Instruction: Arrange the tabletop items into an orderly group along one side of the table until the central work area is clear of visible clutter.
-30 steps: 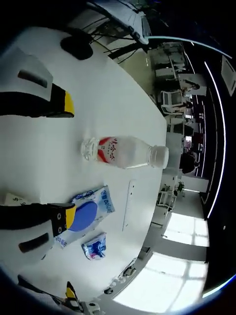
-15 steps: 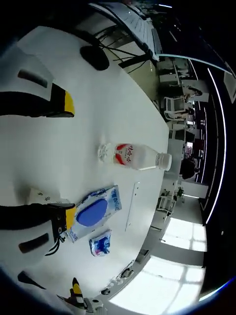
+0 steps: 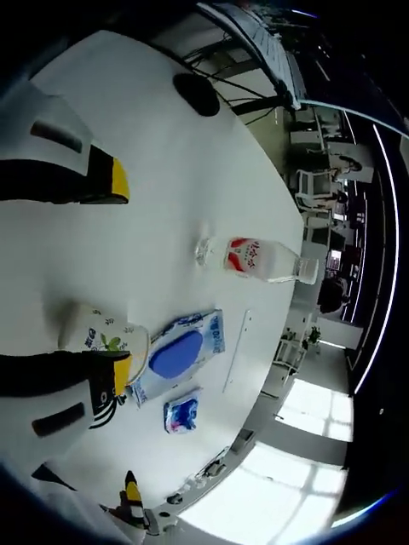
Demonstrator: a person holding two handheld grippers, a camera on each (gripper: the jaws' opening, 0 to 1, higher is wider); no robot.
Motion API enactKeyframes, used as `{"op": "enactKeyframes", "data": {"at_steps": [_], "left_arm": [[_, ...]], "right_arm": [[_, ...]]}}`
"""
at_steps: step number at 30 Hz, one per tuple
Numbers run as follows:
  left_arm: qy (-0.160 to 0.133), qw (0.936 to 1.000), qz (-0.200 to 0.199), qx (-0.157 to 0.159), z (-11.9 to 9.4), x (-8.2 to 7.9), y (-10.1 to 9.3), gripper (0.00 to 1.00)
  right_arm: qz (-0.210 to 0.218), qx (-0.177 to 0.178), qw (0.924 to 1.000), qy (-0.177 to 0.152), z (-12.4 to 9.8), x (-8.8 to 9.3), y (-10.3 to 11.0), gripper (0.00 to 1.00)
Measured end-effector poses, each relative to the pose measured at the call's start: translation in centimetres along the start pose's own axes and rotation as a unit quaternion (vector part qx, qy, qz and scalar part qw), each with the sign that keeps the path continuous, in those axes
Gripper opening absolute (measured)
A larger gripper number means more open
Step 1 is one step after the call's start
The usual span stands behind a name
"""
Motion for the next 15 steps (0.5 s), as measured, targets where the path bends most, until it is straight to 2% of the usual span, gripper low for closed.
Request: {"op": "enactKeyframes", "data": {"at_steps": [4,7,11,13,15], "left_arm": [[0.003,1.0,0.003,0.004,-0.2,0.2,-0.2,0.7],[0.005,0.9997,0.022,0.011,-0.3,0.3,-0.8,0.69],[0.013,0.9989,0.032,0.03,-0.2,0.8,-2.0,0.68],[0.026,0.9975,0.049,0.044,-0.1,1.4,-2.7,0.65],[0.027,0.9966,0.056,0.053,0.1,1.6,-3.2,0.62]], "right_arm": [[0.001,0.002,1.0,0.003,0.0,0.1,-0.2,0.4],[0.002,0.003,1.0,0.006,0.1,0.2,-0.2,0.4],[0.002,0.001,1.0,0.009,0.3,0.2,-0.2,0.39],[0.002,-0.001,0.9999,0.01,0.3,0.2,-0.1,0.39],[0.002,-0.001,0.9999,0.012,0.3,0.3,-0.1,0.39]]}}
Point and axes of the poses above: the point that each gripper's makers call its tool centre point, and the gripper's own axes: z roughly forward along the fingers, y roughly to its left, x roughly out of its underside, the point moved 4 cm from there along -z, roughly backward along the fingers, and after that the axes turned 6 degrees about -z, right-handed, at the moved point
